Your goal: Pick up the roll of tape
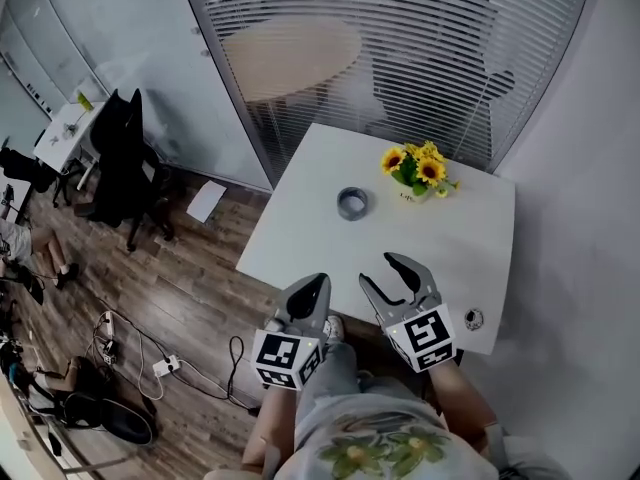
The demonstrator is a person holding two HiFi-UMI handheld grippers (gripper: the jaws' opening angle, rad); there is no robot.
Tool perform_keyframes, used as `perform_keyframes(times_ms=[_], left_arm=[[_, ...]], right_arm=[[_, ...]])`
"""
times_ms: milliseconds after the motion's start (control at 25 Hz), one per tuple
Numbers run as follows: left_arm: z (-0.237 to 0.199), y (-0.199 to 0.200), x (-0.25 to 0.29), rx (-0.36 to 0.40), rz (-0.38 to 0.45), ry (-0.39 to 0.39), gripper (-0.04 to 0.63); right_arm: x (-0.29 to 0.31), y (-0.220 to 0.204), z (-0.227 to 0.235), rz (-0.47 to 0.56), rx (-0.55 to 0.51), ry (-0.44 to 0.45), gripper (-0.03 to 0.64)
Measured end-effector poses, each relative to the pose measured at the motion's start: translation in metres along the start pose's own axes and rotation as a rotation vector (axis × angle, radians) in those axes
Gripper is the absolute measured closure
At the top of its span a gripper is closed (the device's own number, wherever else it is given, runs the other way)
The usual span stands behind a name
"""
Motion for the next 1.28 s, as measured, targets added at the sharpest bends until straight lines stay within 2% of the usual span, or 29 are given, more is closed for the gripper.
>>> perform_keyframes(times_ms=[800,1280], left_arm=[[-0.092,0.015,0.074,-0.03,-0.031,-0.036,0.589],[-0.144,0.015,0.116,-0.033,-0.055,-0.099,0.591]], right_arm=[[0.11,-0.005,0.048,-0.114,-0.041,-0.006,0.405],[0.172,-0.032,0.066,-0.2,-0.036,-0.022,0.405]])
Point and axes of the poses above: the fingertips, and each gripper's own axes: x forward along the fingers, z to its right, y out of its top, the point moved 3 cm from there along -x, backward along the fingers, and after that the axes turned 9 degrees about z, right-handed, at the moved point
